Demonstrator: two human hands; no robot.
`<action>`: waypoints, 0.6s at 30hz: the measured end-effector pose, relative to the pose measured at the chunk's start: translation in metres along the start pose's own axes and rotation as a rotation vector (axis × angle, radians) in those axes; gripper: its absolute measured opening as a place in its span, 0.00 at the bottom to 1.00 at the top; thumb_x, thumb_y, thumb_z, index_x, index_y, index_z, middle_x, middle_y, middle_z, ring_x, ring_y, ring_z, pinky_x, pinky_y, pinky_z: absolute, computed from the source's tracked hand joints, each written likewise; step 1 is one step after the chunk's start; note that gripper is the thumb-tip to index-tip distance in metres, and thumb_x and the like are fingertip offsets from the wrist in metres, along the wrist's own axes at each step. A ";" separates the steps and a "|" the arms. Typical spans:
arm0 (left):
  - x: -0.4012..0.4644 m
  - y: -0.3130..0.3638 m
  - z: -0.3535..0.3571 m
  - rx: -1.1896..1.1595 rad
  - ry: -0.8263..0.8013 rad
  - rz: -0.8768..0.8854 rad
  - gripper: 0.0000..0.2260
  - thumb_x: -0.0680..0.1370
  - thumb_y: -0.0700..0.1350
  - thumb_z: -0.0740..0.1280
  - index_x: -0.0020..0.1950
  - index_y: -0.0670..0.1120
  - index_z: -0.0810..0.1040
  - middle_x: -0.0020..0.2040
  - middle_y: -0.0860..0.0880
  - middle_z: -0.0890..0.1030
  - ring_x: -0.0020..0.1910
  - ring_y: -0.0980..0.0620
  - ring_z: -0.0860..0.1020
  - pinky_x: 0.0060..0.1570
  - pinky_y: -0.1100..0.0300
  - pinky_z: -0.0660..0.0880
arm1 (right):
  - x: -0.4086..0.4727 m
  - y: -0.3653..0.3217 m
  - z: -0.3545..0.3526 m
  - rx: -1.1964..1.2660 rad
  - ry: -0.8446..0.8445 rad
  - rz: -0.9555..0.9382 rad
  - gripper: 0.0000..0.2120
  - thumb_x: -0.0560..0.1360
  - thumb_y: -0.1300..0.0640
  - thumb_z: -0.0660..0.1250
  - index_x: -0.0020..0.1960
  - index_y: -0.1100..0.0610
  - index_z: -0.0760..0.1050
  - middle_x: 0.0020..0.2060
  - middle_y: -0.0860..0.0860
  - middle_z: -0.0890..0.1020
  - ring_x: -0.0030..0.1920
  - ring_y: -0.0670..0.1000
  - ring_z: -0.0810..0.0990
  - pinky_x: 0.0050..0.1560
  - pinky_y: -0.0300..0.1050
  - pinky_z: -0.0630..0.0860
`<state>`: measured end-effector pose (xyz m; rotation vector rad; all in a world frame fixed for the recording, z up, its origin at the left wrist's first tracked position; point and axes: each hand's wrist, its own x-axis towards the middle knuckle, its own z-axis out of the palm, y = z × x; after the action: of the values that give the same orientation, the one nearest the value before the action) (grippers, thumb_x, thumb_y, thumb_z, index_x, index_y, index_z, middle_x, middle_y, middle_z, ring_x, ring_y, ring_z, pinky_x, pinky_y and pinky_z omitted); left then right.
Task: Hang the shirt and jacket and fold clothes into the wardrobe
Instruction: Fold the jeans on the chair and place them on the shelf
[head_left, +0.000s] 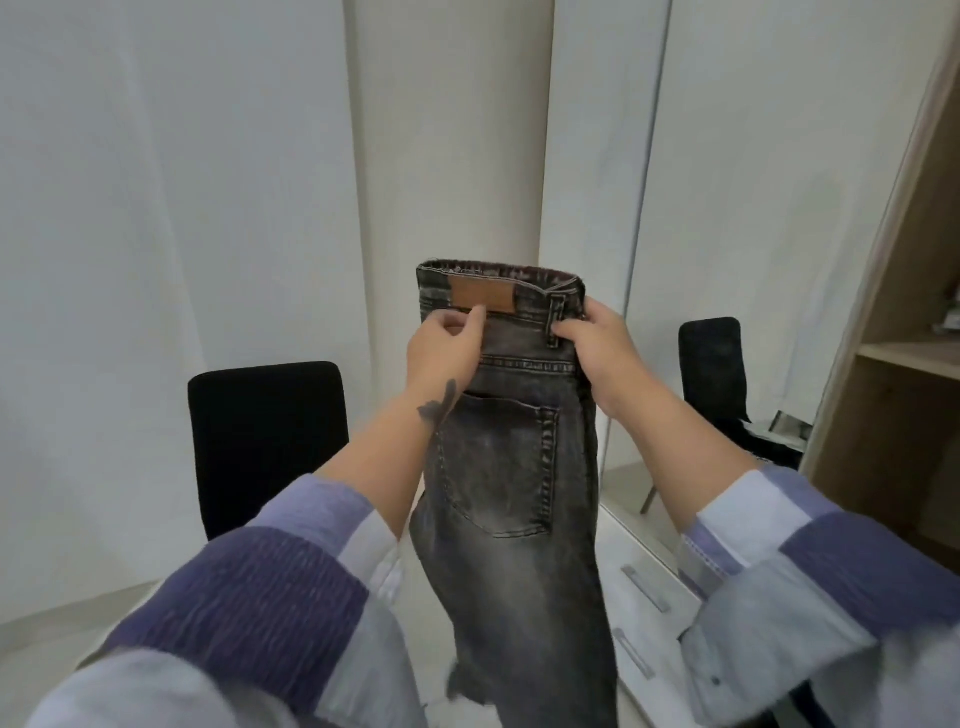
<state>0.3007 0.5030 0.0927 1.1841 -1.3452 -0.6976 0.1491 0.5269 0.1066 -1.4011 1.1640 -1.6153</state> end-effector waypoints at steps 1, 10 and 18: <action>-0.002 -0.009 -0.002 0.075 0.087 0.059 0.19 0.75 0.60 0.65 0.58 0.48 0.73 0.55 0.49 0.78 0.55 0.51 0.77 0.54 0.56 0.74 | 0.001 -0.006 -0.003 0.011 -0.007 -0.008 0.13 0.76 0.69 0.60 0.54 0.58 0.77 0.46 0.55 0.83 0.46 0.55 0.82 0.51 0.51 0.80; -0.028 -0.055 -0.014 -0.357 -0.115 -0.132 0.44 0.64 0.67 0.69 0.74 0.49 0.59 0.64 0.46 0.74 0.60 0.51 0.75 0.61 0.56 0.71 | 0.007 -0.037 -0.036 0.142 0.027 -0.063 0.10 0.79 0.64 0.60 0.52 0.52 0.77 0.47 0.54 0.82 0.48 0.56 0.81 0.55 0.57 0.78; -0.032 -0.017 -0.001 -0.387 -0.010 -0.014 0.20 0.69 0.55 0.74 0.57 0.47 0.80 0.50 0.50 0.83 0.51 0.53 0.81 0.54 0.58 0.78 | 0.010 -0.048 -0.054 0.182 0.019 -0.079 0.13 0.80 0.63 0.59 0.62 0.55 0.74 0.46 0.53 0.82 0.44 0.53 0.81 0.47 0.52 0.80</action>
<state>0.3009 0.5272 0.0664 0.8799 -1.1456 -0.9272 0.0964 0.5451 0.1539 -1.3313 0.9566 -1.7458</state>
